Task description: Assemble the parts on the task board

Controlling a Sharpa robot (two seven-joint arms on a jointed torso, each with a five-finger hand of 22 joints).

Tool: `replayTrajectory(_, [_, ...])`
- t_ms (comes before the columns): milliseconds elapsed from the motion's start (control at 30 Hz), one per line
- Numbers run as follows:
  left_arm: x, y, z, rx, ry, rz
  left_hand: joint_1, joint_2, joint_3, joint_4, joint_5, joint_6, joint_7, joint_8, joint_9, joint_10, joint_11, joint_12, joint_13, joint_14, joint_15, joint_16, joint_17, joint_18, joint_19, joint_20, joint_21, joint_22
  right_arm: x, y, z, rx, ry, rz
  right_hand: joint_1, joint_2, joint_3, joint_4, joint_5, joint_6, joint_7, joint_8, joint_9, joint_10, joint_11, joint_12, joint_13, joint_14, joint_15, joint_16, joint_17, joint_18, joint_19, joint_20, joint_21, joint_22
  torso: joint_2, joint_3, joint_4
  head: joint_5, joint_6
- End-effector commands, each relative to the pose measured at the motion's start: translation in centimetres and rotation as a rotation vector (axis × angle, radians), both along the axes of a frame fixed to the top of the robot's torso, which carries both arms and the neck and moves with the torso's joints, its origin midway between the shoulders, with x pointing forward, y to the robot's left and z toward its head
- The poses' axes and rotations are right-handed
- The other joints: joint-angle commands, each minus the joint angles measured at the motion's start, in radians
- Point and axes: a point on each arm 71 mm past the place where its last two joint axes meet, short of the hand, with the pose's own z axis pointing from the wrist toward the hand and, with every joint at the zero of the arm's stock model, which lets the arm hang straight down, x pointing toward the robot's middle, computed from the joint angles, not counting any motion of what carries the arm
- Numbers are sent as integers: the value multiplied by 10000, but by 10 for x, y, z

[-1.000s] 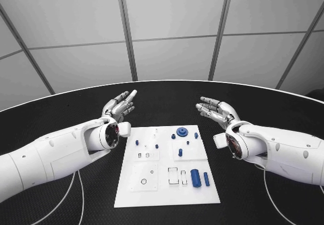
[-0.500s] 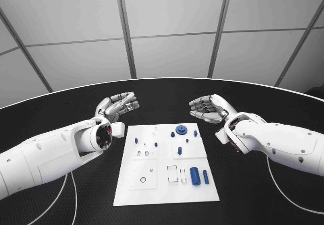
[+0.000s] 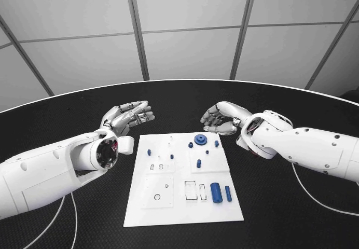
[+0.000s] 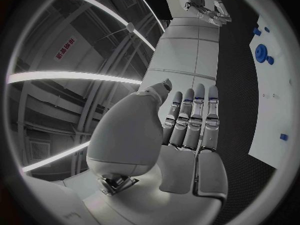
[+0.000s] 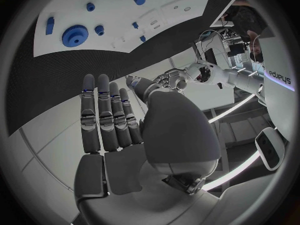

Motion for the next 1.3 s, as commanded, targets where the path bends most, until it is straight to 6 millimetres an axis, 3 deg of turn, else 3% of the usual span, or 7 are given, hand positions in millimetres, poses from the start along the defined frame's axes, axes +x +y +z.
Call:
replayTrajectory(33, [-4,-2,5,-48,-32,-144,-15,-88,52,-3,23,63,294,-28,-15,65,-10,-52,-12,57,25,18,15,199,73,-16,47,-1,1,5,2,-816,-283,67,-16,-111,-202,-70,-56,182,-109,45,83,288,-175,-63,60,853,-331,587,720,176,1055,-406,780,402,258,-14,118,-97,20])
replayTrajectory(133, [-8,-3,11,-84,-94,-250,-44,-120,96,-11,23,54,301,-47,-24,56,-2,-94,-14,49,32,2,19,196,75,-18,50,-5,1,11,2,-1519,-408,22,-139,-326,-143,66,78,202,-249,-61,135,384,-315,-59,225,1818,-610,1910,2072,133,1894,-699,1784,1029,472,-3,179,-155,134])
replayTrajectory(300, [-13,-3,18,-120,-161,-362,-80,-148,141,-17,23,44,309,-67,-33,46,8,-138,-15,38,41,-16,23,197,84,-22,57,-8,3,19,3,-2557,-582,-123,-310,-621,160,351,61,49,-270,-202,266,-165,-317,-39,451,2036,-611,4005,4244,99,2175,-777,2786,1800,670,-9,245,-218,243])
replayTrajectory(400, [-16,-3,21,-146,-177,-438,-106,-162,164,-17,22,40,315,-78,-38,43,14,-161,-15,34,46,-26,26,200,98,-26,67,-8,4,24,4,-3068,-697,-219,-374,-763,262,493,37,-97,-289,-232,405,-586,-302,-37,622,2249,-597,6546,6629,-254,2499,-784,5480,4792,772,-7,281,-223,291])
replayTrajectory(533, [-18,-4,24,-168,-194,-501,-136,-177,188,-17,22,38,320,-88,-43,43,19,-185,-14,28,51,-37,29,201,114,-30,78,-7,5,28,5,-3536,-729,-275,-357,-835,331,554,85,-226,-290,-229,544,-798,-286,-9,788,2339,-556,7939,7879,-455,2558,-782,7109,6616,947,-4,381,-303,422])
replayTrajectory(900, [-21,-6,29,-212,-252,-609,-179,-206,219,-21,22,29,333,-106,-51,36,30,-222,-13,16,60,-55,34,201,135,-37,94,-6,7,37,2,-4270,-485,-254,-371,-885,344,663,88,-453,-394,-199,806,-1070,-242,44,1066,2510,-485,9623,9321,-773,2635,-681,9629,9547,1130,-44,521,-412,416])
replayTrajectory(1300, [-21,-7,31,-217,-248,-662,-222,-225,242,-19,21,21,340,-122,-58,30,39,-253,-12,4,68,-71,37,199,145,-40,102,-7,9,40,0,-4506,-310,-261,-349,-866,382,696,91,-484,-404,-160,920,-1048,-250,101,1182,2572,-485,10146,9755,-868,2685,-622,10340,10391,1256,-49,586,-476,513])
